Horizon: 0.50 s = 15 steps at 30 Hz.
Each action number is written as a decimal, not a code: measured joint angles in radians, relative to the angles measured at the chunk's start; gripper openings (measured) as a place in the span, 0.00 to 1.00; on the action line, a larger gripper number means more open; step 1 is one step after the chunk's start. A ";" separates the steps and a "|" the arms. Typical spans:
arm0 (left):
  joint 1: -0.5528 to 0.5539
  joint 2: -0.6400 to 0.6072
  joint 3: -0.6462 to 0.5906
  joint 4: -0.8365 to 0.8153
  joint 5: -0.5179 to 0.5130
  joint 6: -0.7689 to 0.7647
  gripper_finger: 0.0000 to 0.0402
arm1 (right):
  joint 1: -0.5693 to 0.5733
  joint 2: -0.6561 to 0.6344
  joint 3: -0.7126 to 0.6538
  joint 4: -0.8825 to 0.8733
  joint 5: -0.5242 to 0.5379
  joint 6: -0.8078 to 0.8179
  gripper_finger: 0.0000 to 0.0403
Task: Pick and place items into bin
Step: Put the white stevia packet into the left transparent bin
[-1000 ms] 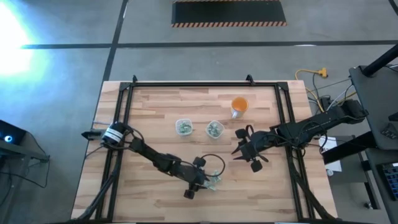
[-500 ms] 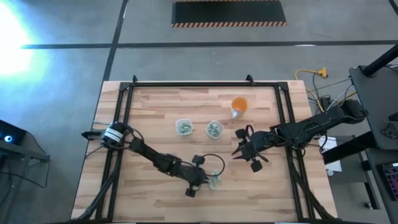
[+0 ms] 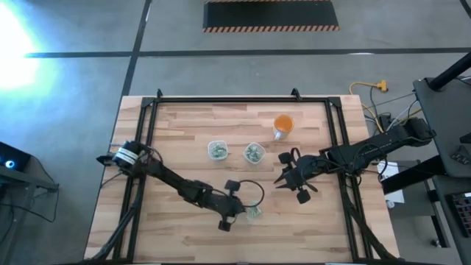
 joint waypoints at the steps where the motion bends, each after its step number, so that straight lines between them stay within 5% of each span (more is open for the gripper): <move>1: -0.001 -0.020 0.000 -0.039 -0.029 0.000 0.02 | 0.000 0.000 0.000 0.000 0.000 0.000 0.19; 15: -0.002 -0.383 -0.007 -0.552 -0.762 -0.010 0.02 | 0.000 0.001 -0.002 0.001 0.000 -0.003 0.16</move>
